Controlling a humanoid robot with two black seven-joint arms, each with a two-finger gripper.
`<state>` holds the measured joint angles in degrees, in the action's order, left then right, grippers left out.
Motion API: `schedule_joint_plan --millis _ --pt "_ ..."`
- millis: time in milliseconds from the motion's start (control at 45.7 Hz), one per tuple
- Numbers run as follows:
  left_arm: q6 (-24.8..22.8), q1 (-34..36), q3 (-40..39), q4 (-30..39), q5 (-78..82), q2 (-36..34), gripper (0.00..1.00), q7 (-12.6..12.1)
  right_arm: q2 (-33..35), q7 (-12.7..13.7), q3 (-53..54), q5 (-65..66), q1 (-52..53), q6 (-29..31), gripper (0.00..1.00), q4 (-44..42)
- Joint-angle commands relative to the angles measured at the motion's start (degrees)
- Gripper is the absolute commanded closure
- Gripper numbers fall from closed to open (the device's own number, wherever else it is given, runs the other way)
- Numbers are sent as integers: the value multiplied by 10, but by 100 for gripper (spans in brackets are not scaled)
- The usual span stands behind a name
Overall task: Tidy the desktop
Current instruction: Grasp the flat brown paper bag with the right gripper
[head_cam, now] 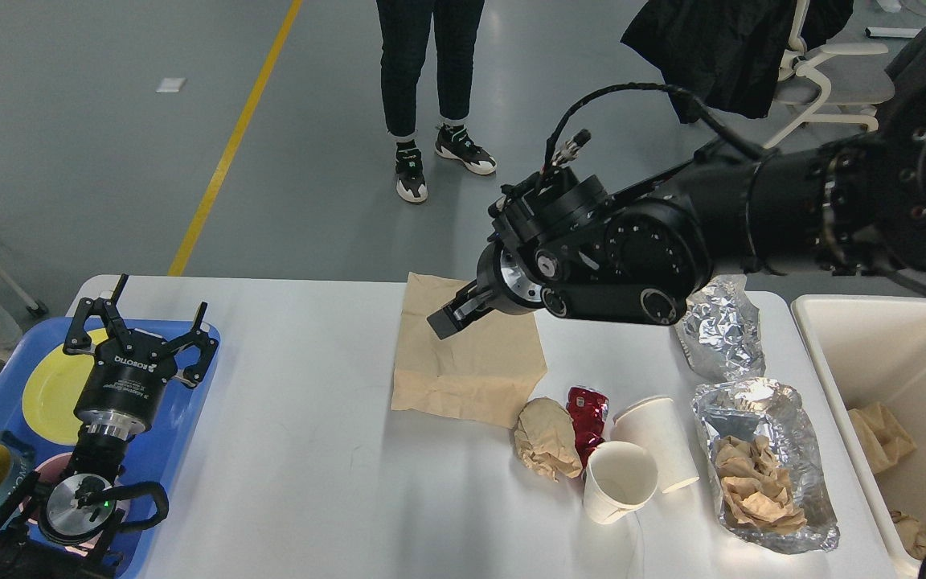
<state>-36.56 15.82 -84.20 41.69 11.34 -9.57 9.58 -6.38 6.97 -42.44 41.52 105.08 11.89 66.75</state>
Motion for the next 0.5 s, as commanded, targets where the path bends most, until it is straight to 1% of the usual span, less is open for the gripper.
schedule_joint_plan --millis 0,109,153,219,328,482 --pt "0 1 0 1 0 0 4 0 -42 -2 4 111 -79 -13 0 -53" --pt "0 1 0 1 0 1 4 0 -53 -2 6 199 -155 -26 0 -133" --pt "0 1 0 1 0 1 4 0 -53 -2 7 225 -173 -38 0 -151" --pt "0 1 0 1 0 1 4 0 -52 -2 8 258 -192 -63 0 -160" --pt "0 1 0 1 0 1 4 0 -53 -2 8 296 -219 -69 1 -159" --pt "0 1 0 0 0 1 4 0 -51 -2 10 300 -257 -91 1 -160"
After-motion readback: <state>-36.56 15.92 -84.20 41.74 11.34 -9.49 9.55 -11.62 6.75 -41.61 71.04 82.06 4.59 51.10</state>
